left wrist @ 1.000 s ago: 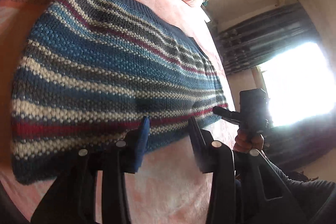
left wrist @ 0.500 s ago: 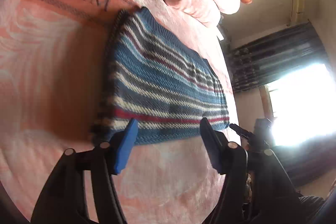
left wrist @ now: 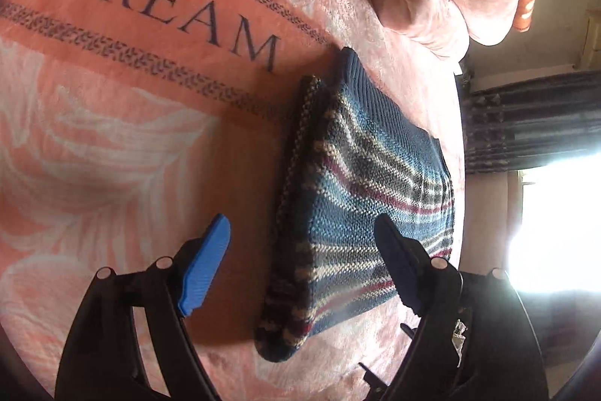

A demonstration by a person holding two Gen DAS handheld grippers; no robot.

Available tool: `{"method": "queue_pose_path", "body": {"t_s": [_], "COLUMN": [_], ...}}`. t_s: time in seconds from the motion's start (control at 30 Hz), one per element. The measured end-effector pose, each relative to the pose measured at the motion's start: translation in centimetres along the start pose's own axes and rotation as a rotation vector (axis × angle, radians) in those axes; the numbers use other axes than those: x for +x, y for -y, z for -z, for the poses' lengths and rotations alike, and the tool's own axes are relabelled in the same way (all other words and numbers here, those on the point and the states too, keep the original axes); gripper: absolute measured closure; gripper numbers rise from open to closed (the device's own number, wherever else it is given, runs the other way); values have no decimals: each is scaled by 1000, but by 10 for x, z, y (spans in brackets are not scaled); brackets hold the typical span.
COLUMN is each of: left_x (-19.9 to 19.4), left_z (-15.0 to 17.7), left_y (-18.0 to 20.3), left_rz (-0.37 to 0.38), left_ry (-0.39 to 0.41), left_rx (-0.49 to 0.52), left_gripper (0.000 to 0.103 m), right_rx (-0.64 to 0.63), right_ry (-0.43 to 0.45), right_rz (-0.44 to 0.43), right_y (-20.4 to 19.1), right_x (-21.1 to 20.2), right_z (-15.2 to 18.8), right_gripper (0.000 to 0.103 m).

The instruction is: Fold small clothes

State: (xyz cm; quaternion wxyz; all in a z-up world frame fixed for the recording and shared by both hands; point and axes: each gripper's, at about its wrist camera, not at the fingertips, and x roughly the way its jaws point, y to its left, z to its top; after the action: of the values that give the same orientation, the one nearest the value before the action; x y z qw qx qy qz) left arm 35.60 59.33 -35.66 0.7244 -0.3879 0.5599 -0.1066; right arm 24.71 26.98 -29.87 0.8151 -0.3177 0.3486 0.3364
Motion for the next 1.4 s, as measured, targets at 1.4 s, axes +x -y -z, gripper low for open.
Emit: {"method": "queue_pose_path", "body": {"t_s": [1.4], "left_x": [100], "left_z": [-80], "left_y": [33], "left_rz": [48], "left_ry": [-177], "left_rx": [69], "left_gripper": [50], "right_rx": [-84], "right_ry": [127], "right_rz": [223], "right_y": [-70], "right_x": [94], "right_z": [-86], "right_gripper": [26]}}
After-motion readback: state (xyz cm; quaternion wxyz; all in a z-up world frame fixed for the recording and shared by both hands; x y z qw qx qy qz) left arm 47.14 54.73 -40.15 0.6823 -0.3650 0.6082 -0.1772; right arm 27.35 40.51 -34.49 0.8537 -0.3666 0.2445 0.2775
